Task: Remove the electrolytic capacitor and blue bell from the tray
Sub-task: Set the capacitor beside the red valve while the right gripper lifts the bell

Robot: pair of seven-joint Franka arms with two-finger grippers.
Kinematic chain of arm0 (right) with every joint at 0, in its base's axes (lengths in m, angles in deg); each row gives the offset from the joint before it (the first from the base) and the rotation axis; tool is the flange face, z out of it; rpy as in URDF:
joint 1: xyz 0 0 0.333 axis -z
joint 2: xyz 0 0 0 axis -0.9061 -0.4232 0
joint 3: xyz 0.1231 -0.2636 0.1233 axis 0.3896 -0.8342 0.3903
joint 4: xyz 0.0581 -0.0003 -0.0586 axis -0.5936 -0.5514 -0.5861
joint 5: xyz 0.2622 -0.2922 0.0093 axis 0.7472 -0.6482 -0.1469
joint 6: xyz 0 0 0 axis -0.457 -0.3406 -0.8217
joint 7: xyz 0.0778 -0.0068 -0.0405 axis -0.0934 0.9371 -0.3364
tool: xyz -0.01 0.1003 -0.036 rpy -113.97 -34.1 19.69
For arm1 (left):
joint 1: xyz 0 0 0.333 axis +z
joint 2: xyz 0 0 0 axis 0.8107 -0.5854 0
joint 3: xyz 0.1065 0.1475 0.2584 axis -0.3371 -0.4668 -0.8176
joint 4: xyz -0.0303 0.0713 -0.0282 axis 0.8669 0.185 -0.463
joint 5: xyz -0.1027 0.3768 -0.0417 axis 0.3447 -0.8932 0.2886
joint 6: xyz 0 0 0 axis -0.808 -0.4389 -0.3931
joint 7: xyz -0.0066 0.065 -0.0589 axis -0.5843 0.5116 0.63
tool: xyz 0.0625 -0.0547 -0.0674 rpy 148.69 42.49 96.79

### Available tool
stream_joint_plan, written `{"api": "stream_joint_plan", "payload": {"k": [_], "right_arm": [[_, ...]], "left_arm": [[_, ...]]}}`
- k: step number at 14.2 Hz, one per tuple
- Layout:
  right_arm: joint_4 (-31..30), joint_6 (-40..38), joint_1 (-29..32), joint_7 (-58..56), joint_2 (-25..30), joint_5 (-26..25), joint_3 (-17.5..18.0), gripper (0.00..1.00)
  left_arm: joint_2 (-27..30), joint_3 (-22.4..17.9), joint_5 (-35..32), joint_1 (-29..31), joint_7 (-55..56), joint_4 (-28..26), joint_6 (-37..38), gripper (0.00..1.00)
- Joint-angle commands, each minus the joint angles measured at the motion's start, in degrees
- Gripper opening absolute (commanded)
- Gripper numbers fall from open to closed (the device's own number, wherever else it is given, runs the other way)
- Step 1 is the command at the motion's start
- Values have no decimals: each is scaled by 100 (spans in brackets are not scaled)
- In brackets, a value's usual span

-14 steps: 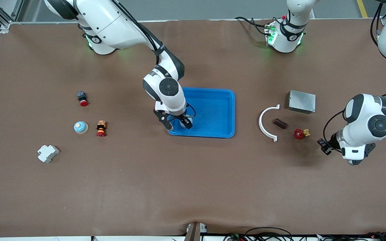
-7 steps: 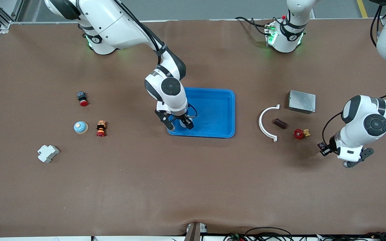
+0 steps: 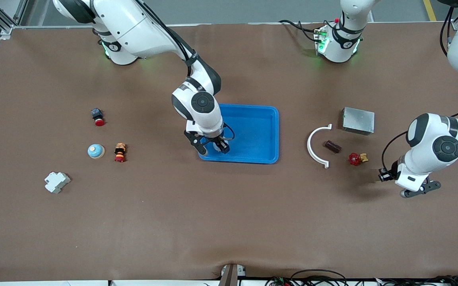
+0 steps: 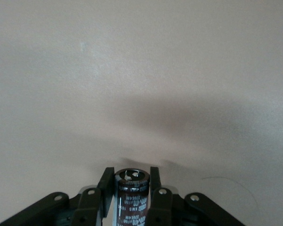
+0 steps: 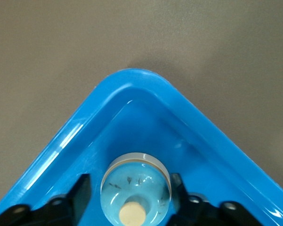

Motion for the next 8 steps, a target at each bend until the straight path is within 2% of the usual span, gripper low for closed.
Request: {"api": "stream_joint_plan", "payload": {"k": [1,2,3,4,5,8], "right_arm": [[147,-19,-92,156,-77,-100,-56,21],[147,-19,-92,156,-77,-91,-48,3],[156,-19,-92,183,-77,-74,-56,0],[165,-19,-92,348,-77,-91,-48,0],[235,-28,-92,463,-77,-108,-56,0],[366,-229,-92,447,-34,-74,-39,0]], "left_arm": [[-148,49,-125,14,-89,52,-54,0],[-157,58,-125,14,-89,52,-72,0],[-157,58,-125,14,-80,61,-116,21],[-157,49,-125,14,-80,61,-125,63],[-148,58,-117,23,-37,61,-142,100],[-96,58,-46,41,25,104,-134,100]]}}
